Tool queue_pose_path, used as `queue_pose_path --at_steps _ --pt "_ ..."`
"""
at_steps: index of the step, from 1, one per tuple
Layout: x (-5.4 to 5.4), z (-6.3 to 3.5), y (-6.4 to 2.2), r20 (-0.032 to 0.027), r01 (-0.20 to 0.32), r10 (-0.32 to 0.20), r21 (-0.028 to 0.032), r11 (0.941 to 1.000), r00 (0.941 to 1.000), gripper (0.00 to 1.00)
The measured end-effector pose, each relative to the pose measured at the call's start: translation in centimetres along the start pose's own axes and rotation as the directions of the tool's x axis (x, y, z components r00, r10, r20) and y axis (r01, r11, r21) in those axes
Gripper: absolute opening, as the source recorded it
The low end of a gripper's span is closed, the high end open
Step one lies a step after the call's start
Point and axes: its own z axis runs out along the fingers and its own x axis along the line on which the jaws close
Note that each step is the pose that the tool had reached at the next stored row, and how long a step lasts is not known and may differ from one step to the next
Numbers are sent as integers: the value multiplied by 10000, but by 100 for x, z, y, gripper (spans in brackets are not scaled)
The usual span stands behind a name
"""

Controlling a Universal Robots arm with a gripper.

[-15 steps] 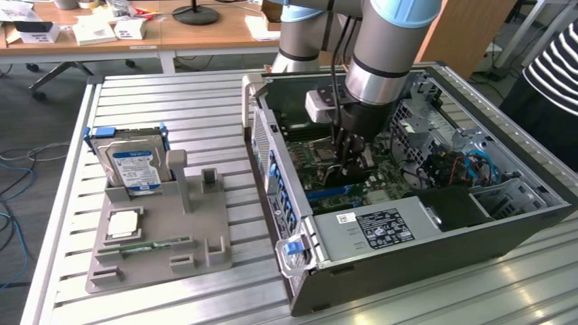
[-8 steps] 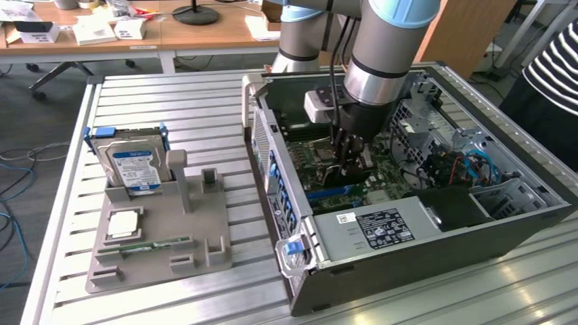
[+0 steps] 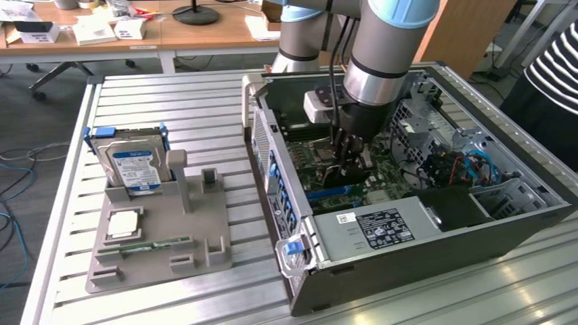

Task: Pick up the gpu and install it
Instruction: 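Insert the gpu into the slot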

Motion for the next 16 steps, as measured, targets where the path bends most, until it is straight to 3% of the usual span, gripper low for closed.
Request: queue_pose_path --at_steps 16 --pt "0 0 16 1 2 -2 70 10000 10000 27"
